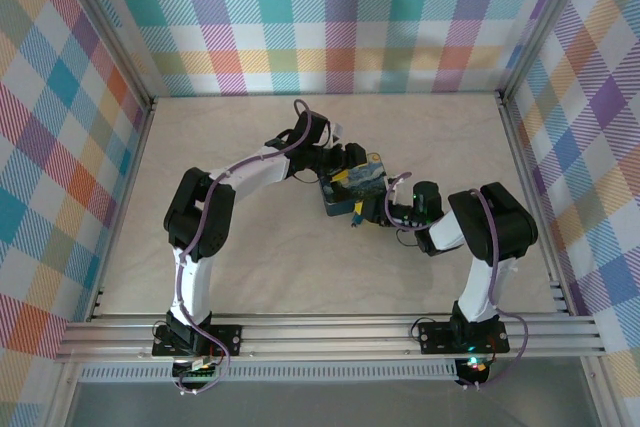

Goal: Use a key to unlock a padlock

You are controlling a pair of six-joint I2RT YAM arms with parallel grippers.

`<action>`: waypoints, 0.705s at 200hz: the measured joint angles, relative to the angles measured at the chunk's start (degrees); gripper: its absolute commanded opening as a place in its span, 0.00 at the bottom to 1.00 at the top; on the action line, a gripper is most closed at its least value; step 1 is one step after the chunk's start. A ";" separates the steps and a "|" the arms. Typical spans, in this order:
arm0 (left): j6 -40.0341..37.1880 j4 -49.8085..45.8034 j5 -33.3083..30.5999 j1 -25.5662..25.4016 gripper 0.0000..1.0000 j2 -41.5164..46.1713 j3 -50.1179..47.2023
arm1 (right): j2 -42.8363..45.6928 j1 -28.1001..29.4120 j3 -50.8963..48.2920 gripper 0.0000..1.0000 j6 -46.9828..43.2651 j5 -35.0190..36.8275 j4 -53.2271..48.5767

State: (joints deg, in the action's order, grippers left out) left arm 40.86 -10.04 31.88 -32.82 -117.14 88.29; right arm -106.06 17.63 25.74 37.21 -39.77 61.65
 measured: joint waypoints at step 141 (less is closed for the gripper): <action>0.02 -0.44 0.02 0.00 0.78 0.22 -0.09 | -0.31 -0.04 -0.68 0.15 -0.96 -0.42 -0.48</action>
State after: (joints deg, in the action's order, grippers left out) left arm 40.88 -10.48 31.90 -32.82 -116.92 88.20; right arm -106.37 17.58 25.06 36.25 -40.18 61.17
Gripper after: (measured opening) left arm 0.775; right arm 0.181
